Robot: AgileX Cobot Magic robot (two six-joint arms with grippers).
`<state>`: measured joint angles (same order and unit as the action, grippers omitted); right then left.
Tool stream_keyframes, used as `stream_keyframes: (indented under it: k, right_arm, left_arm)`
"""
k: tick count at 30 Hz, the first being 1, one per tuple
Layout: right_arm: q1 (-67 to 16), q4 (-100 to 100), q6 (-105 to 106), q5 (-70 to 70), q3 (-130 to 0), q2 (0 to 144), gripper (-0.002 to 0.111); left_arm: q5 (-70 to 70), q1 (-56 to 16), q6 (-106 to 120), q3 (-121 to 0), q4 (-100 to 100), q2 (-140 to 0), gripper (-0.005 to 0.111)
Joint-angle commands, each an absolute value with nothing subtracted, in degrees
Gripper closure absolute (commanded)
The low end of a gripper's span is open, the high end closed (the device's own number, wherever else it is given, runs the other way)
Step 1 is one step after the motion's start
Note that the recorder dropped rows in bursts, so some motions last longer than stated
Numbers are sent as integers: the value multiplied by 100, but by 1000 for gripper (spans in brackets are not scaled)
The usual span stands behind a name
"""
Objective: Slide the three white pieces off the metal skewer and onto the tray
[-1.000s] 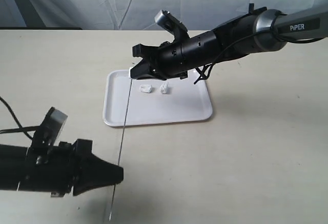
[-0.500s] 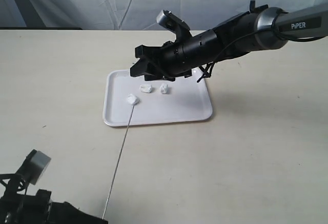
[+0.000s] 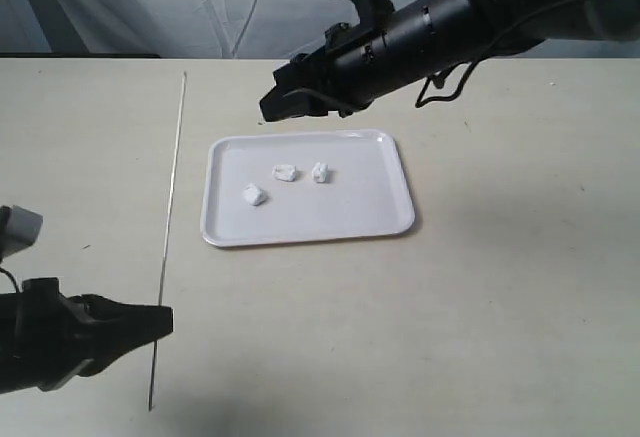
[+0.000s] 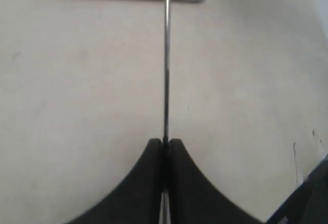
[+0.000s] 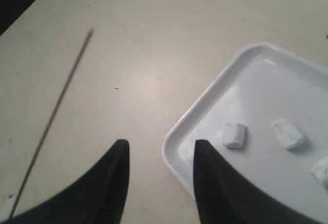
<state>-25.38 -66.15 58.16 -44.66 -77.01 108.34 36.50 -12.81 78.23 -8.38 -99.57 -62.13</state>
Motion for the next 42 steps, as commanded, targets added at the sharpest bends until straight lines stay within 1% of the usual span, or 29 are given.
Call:
stream_keyframes:
  k: [1,4,5,6,7,8,12,14,16,20,24,29,34,42]
  right_arm:
    - [-2515,-5794,5816,-3998,-7135,9921,69]
    - [-2515,-5385,5789,-3222,-6303,8896,69]
    - [-2515,-5290,5789,-2748,-5871,8385,69]
    - [-2515,-5256,5789,-2469,-5623,8100,69]
    - [-2515,-5140,5789,-1926,-5175,7570,69]
    - [-2515,-5079,5789,-1715,-4977,7264,69]
    - [-2515,-4883,5774,-917,-4078,6155,69]
    - [-2515,-4998,5627,-651,-3690,5697,69]
    - [-2515,-5144,5517,-593,-3400,5295,69]
    - [-2515,-5484,5504,-752,-3069,4818,69]
    - [-2515,-5549,5482,-1176,-2997,4619,69]
    - [-2515,-5527,5439,-1286,-2997,4277,69]
    - [-2515,-5527,5291,-1356,-2997,3852,69]
    - [-2515,-5426,4925,-2045,-2997,3211,69]
  left_arm:
    - [3468,-1314,7667,-857,-9995,-5230,107]
    - [3261,-1314,7275,-857,-9995,-4360,107]
    - [3027,-1314,6910,-857,-9721,-4020,107]
    - [2910,-1314,6592,-857,-9368,-3845,107]
    - [2803,-1314,5893,-857,-8521,-3565,107]
    - [2789,-1314,5460,-857,-7962,-3425,107]
    - [2722,-1314,2980,-927,-5557,-3118,107]
    - [2693,-1314,2125,-1006,-4972,-3195,107]
    - [2718,-1314,2162,-1143,-4909,-3419,107]
    - [2584,-1314,2539,-1437,-5076,-4374,107]
    - [2468,-1314,4103,-1870,-6561,-5820,107]
    - [3052,-1314,5972,-2608,-8494,-7474,107]
    - [2951,-1314,6058,-3257,-8606,-8800,107]
    - [3407,-1314,6045,-4124,-8842,-10367,107]
